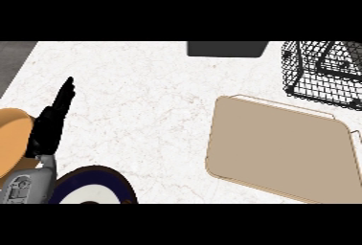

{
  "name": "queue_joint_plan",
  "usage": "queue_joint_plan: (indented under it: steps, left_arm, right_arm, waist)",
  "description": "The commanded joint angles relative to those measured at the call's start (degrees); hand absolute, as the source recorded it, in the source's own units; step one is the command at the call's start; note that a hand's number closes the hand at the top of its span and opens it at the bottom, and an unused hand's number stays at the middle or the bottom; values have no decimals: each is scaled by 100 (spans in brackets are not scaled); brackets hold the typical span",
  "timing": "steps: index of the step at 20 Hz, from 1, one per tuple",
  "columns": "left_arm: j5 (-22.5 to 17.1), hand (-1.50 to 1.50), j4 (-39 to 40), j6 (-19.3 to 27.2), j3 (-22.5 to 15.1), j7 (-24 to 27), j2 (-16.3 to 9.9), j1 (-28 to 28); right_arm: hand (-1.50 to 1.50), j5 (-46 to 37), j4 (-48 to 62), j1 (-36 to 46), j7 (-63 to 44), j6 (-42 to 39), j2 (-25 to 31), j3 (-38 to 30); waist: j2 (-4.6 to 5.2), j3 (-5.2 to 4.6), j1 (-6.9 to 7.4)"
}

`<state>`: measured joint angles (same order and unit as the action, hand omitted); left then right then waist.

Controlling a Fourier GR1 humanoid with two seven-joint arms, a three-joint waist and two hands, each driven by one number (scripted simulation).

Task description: Pick the eggplant from the tray and place it in the tiered basket

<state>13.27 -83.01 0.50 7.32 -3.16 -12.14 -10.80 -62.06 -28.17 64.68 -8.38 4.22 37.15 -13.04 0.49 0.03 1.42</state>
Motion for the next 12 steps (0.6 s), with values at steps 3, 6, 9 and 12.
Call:
queue_joint_plan:
  steps: [3, 6, 9, 12]
  left_arm:
    - [59, 0, -4, 48, -93, 116, 104, 60]
    - [49, 0, -274, 57, -48, -15, 70, 198]
    - [106, 0, -228, 64, -118, -273, 105, -65]
    - [-36, 0, -26, -69, 70, 0, -39, 66]
  right_arm:
    - [150, 880, 633, -33, -200, -181, -81, -932]
    - [-150, 686, 740, -325, -108, 17, -294, -685]
    - [-150, 975, 762, -160, 131, 117, -122, -967]
    - [-150, 1270, 752, -228, 461, 481, -72, -1267]
  waist:
    - [22, 8, 13]
    - [-11, 2, -2]
    - [-5, 3, -23]
    - [11, 3, -6]
